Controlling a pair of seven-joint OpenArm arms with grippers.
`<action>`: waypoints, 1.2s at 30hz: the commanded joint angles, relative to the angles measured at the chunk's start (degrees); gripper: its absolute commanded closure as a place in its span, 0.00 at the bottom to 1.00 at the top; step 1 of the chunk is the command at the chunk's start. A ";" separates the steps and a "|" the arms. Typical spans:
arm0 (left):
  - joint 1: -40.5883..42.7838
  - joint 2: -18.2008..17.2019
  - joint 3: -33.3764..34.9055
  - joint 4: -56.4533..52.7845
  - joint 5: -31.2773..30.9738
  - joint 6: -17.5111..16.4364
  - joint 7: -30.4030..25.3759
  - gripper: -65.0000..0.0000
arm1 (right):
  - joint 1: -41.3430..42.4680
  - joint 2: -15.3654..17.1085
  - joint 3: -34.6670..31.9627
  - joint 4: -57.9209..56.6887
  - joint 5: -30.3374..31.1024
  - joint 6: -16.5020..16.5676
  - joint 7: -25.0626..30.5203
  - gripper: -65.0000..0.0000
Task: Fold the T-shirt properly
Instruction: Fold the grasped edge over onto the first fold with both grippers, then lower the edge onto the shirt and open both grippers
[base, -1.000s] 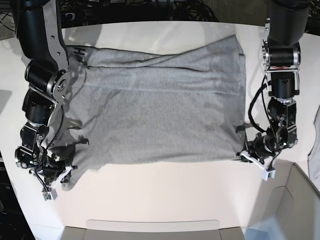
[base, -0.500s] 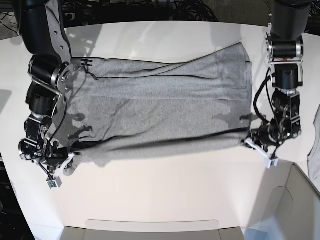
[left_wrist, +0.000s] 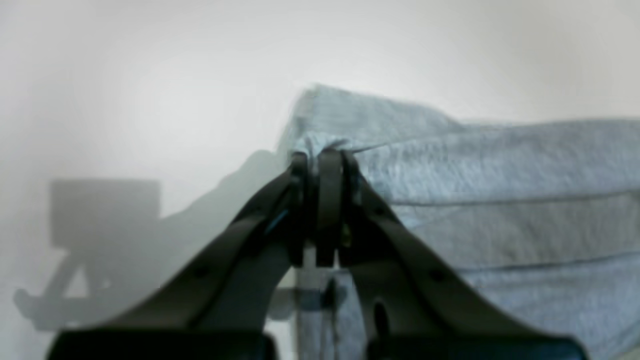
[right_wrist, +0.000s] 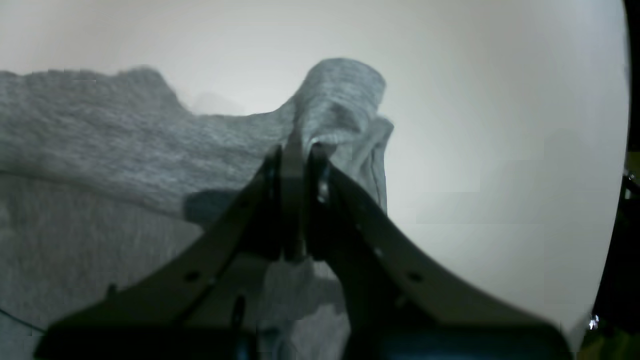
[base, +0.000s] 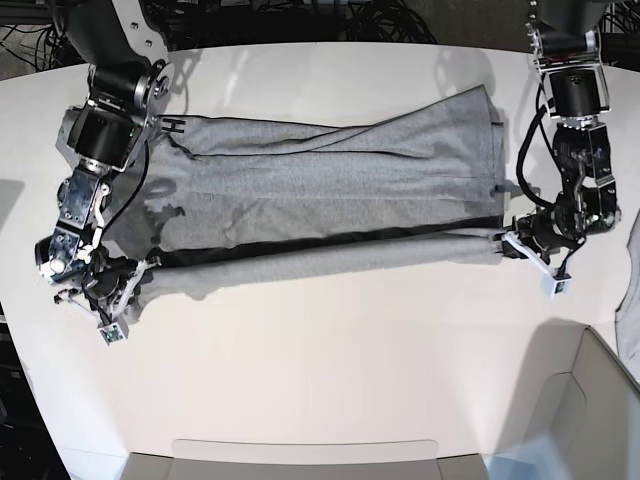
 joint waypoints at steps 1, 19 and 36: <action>-0.30 -1.26 -0.49 1.71 -0.10 0.09 -0.15 1.00 | 0.39 -0.03 -0.05 2.44 0.37 0.03 0.65 1.00; 11.91 0.85 -9.54 18.86 -0.10 -0.09 9.96 1.00 | -12.97 -0.47 0.39 23.37 0.55 1.48 -11.22 1.00; 20.79 2.08 -9.36 24.22 0.16 0.00 10.66 1.00 | -26.07 -0.91 0.39 32.25 0.55 1.48 -11.13 1.00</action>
